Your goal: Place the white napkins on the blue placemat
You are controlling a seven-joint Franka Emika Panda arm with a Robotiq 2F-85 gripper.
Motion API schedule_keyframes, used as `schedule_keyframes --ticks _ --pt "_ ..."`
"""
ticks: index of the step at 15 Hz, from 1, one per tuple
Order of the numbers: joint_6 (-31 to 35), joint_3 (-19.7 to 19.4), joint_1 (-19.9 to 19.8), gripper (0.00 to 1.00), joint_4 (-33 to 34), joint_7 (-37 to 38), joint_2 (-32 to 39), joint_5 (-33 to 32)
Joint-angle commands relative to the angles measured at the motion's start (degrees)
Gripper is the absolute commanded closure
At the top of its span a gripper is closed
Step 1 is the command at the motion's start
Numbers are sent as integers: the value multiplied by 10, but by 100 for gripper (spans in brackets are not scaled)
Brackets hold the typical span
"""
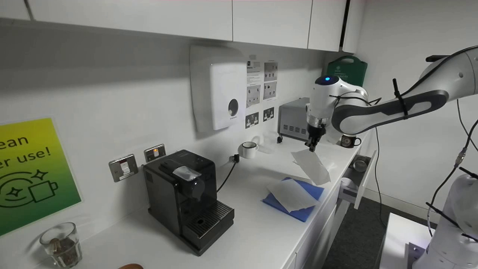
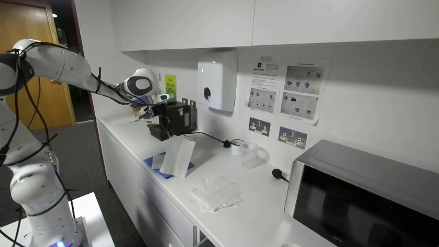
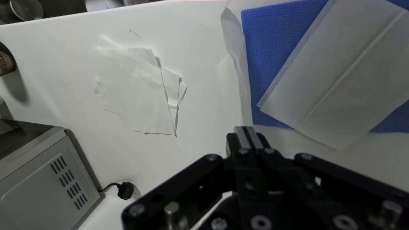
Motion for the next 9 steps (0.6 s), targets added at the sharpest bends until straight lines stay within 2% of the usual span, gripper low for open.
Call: schedule_keyframes --ticks 1,5,9 --pt "-43 18 13 100 35 35 10 -17" --pt "-77 37 24 100 62 57 40 -20" --pt "-103 39 39 100 87 74 76 -8"
